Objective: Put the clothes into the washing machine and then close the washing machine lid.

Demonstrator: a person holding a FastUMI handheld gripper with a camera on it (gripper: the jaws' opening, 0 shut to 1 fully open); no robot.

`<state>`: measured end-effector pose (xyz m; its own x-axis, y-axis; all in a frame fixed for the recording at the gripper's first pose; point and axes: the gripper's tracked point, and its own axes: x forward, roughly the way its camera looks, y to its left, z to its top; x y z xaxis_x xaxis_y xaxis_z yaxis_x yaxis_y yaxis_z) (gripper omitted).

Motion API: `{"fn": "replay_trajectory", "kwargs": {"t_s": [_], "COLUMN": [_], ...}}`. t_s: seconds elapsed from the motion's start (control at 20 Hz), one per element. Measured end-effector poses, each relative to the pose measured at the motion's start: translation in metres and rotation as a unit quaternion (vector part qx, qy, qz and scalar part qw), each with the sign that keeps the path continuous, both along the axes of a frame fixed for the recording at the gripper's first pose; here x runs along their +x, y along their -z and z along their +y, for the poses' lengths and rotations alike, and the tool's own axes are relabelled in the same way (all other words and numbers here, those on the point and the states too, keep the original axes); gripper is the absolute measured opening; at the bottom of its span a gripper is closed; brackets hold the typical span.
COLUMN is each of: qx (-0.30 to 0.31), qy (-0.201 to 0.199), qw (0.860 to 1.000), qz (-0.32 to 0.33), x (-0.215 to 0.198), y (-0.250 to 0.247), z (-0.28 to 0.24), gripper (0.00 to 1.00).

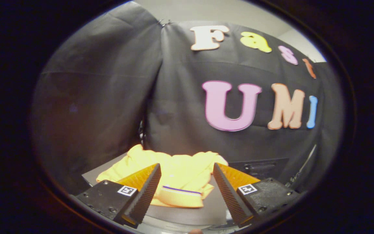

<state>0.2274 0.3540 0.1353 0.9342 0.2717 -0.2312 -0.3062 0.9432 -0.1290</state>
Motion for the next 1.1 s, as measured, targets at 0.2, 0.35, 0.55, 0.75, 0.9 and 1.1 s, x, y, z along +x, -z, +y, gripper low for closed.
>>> {"fn": "replay_trajectory", "kwargs": {"t_s": [0.2, 0.35, 0.55, 0.75, 0.9, 1.1], "qx": [-0.005, -0.030, -0.054, -0.026, -0.002, -0.027], "qy": [0.019, 0.032, 0.051, 0.068, 0.084, 0.045], "qw": [0.998, 0.992, 0.990, 0.978, 0.978, 0.979], "qz": [0.063, 0.116, 0.120, 0.197, 0.191, 0.195], "x": [0.045, 0.061, 0.081, 0.078, 0.093, 0.085], "y": [0.031, 0.061, 0.072, 0.113, 0.111, 0.112], "z": [0.019, 0.030, 0.038, 0.040, 0.030, 0.032], "gripper": [0.97, 0.98, 0.98, 1.00, 0.72, 0.14]}}
